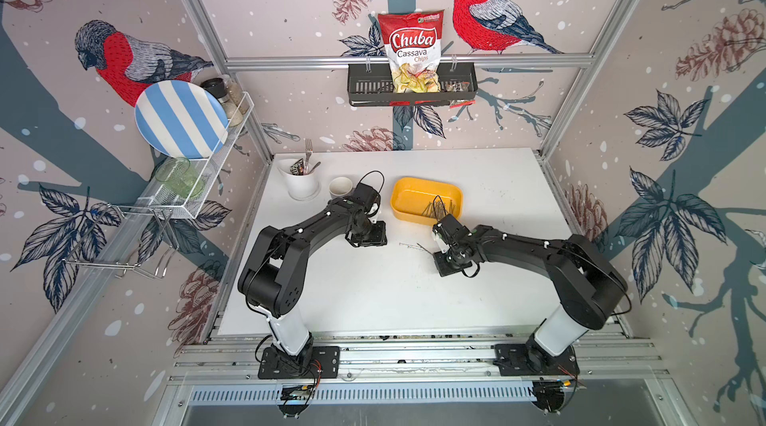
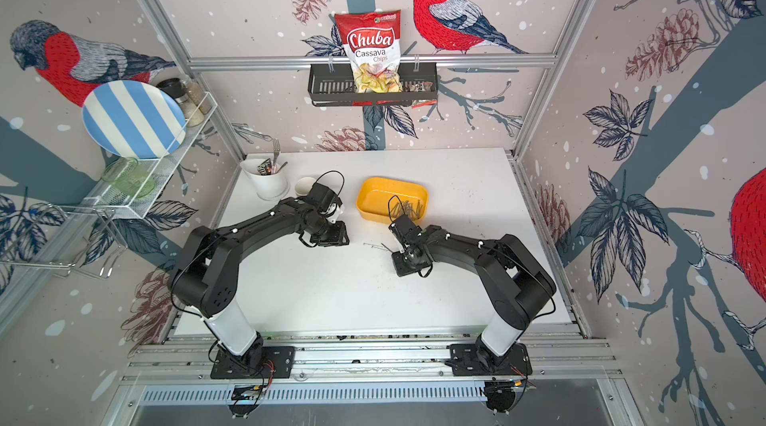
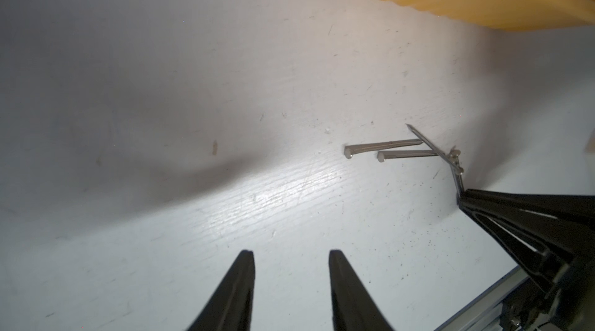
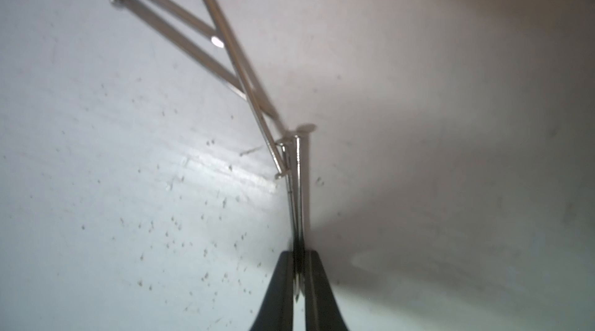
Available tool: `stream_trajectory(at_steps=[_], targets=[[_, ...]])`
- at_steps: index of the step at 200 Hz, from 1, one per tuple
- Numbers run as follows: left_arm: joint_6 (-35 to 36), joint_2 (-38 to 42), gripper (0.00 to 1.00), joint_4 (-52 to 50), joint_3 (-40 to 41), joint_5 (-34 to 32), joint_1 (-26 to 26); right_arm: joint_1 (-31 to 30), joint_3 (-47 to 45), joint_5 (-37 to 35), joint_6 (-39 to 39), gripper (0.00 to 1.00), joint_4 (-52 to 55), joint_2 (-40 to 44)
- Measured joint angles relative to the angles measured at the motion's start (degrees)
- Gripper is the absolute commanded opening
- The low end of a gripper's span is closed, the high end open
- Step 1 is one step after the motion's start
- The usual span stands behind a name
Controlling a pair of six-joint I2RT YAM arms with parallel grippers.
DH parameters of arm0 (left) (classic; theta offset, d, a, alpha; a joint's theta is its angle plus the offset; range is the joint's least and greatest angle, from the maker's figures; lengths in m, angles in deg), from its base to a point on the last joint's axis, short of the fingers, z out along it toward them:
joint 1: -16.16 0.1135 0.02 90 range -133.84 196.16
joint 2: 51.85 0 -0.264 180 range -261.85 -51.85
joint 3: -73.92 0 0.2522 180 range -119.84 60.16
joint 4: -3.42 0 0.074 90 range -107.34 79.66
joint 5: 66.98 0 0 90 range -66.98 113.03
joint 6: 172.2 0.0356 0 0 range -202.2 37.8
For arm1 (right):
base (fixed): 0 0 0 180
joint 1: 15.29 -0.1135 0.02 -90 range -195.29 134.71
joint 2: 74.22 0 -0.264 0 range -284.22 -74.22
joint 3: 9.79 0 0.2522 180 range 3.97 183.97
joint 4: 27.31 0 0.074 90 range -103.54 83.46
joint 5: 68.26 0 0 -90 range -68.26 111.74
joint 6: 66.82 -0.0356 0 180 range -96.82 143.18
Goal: Put the nails on the desktop into the storage box
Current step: Move the nail to the center of the board, then pick up the nail from the center of the board.
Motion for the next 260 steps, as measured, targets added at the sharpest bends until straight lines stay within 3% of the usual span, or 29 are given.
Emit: stream_trajectory(at_steps=[19, 42, 131, 260], targets=[[-0.1, 0.0, 0.41, 0.0, 0.5, 0.1, 0.0, -1.5, 0.7, 0.9, 0.2, 0.35, 1.7, 0.1], [-0.4, 0.0, 0.41, 0.4, 0.7, 0.4, 0.0, -1.8, 4.2, 1.3, 1.5, 0.43, 2.7, -0.6], [-2.1, 0.7, 0.41, 1.3, 2.0, 0.9, 0.0, 5.6, 8.9, 0.5, 1.9, 0.40, 3.0, -1.9], [-3.0, 0.9, 0.41, 2.6, 4.0, 1.2, -0.1, 3.1, 5.0, 2.4, 3.1, 0.34, 2.5, -2.5]])
